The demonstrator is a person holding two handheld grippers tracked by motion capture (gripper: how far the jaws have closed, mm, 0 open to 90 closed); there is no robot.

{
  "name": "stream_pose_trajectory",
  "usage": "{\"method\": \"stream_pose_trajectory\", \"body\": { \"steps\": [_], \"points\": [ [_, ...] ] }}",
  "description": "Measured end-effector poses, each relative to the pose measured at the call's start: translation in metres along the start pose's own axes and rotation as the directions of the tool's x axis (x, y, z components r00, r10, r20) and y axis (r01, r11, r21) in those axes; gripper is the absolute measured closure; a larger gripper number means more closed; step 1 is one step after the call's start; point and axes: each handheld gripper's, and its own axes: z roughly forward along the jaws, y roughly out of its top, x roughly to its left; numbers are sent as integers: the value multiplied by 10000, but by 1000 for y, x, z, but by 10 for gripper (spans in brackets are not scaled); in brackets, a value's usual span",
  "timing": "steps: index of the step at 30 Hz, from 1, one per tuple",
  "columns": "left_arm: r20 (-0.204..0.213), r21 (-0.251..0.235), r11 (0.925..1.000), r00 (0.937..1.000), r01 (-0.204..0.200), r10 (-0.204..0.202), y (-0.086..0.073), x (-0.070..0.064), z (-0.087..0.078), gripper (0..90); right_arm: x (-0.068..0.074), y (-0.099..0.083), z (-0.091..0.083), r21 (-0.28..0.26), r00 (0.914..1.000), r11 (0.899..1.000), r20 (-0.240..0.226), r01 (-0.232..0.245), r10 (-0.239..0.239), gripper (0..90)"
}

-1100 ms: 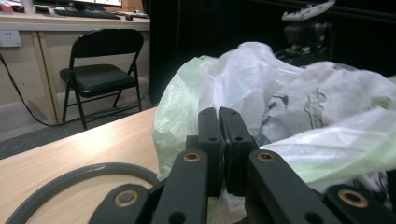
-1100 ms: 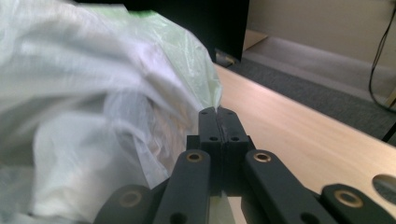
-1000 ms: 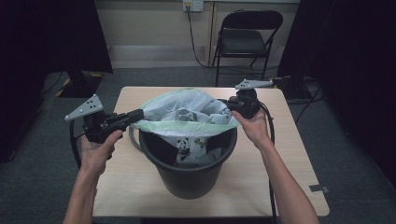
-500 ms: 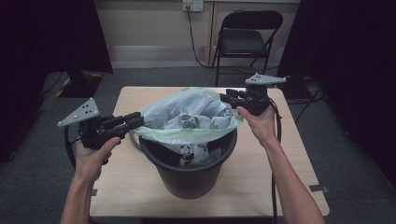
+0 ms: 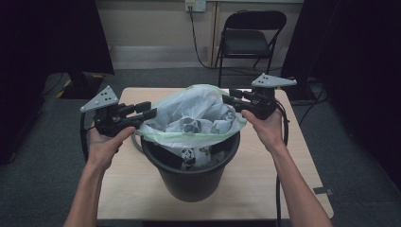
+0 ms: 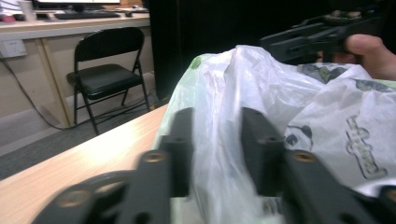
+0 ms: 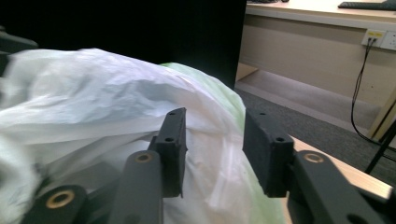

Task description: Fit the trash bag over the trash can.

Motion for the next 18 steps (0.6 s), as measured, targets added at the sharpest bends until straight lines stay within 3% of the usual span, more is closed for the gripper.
{"method": "stream_pose_trajectory", "body": {
  "steps": [3, 7, 9, 14, 17, 18],
  "points": [
    [132, -108, 9999, 9999, 106, -104, -7, -3, -6, 840, 5, 0, -4, 50, 9999, 9999, -76, 96, -96, 565],
    [298, -167, 9996, 9993, 214, -209, -17, -8, -12, 898, 12, -2, -6, 107, 9997, 9998, -180, 183, -181, 543],
    [542, -219, 9990, 9978, 390, -378, -21, -11, -16, 900, 13, -1, -7, 90, 9998, 9998, -138, 155, -154, 529],
    [1094, -179, 9993, 9935, 337, -316, -23, -24, -26, 899, 11, 0, -15, 8, 9999, 10000, 71, 87, -87, 509],
    [938, -277, 9994, 9955, 191, -164, -16, -28, -26, 775, 10, -3, -17, 20, 9999, 10000, -166, -48, 48, 508],
    [743, -299, 9995, 9972, -75, 97, -12, -27, -24, 749, 10, -4, -17, 68, 9996, 9999, -250, -115, 116, 508]
  ]
}}
